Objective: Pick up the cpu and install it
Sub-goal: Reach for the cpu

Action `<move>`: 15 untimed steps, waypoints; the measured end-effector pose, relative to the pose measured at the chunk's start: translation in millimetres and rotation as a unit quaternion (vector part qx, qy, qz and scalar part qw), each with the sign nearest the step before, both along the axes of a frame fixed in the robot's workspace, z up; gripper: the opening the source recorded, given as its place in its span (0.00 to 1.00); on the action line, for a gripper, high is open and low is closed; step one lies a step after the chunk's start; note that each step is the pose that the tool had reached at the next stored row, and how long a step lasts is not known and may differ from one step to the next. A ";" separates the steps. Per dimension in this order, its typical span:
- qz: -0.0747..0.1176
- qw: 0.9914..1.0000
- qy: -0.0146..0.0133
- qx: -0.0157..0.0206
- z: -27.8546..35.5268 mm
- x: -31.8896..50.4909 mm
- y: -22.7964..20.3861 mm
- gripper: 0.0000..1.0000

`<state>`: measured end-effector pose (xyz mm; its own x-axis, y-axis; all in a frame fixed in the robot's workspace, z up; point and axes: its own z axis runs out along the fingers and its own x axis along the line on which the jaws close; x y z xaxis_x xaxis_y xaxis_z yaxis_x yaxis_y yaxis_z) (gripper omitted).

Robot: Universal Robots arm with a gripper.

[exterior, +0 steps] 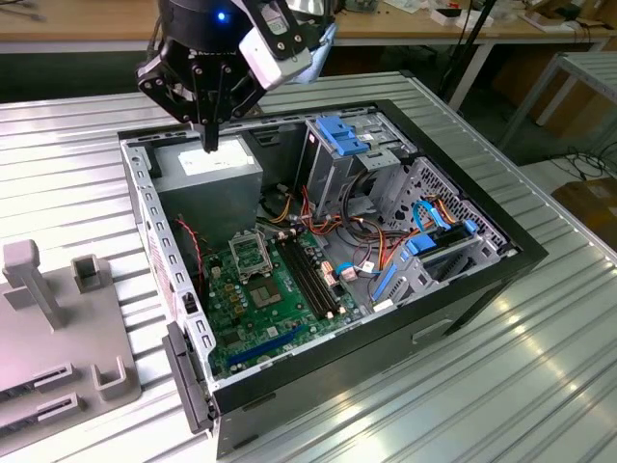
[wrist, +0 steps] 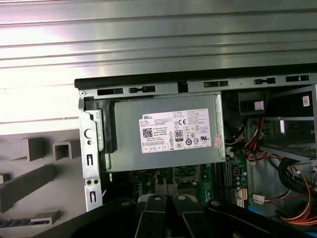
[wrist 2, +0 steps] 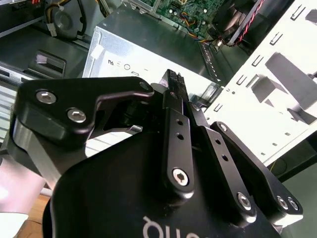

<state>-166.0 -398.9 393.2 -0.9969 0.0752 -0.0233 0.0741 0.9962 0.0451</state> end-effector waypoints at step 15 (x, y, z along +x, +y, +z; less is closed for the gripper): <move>0.000 1.000 0.000 0.000 -0.1 -12.6 0.0 0.11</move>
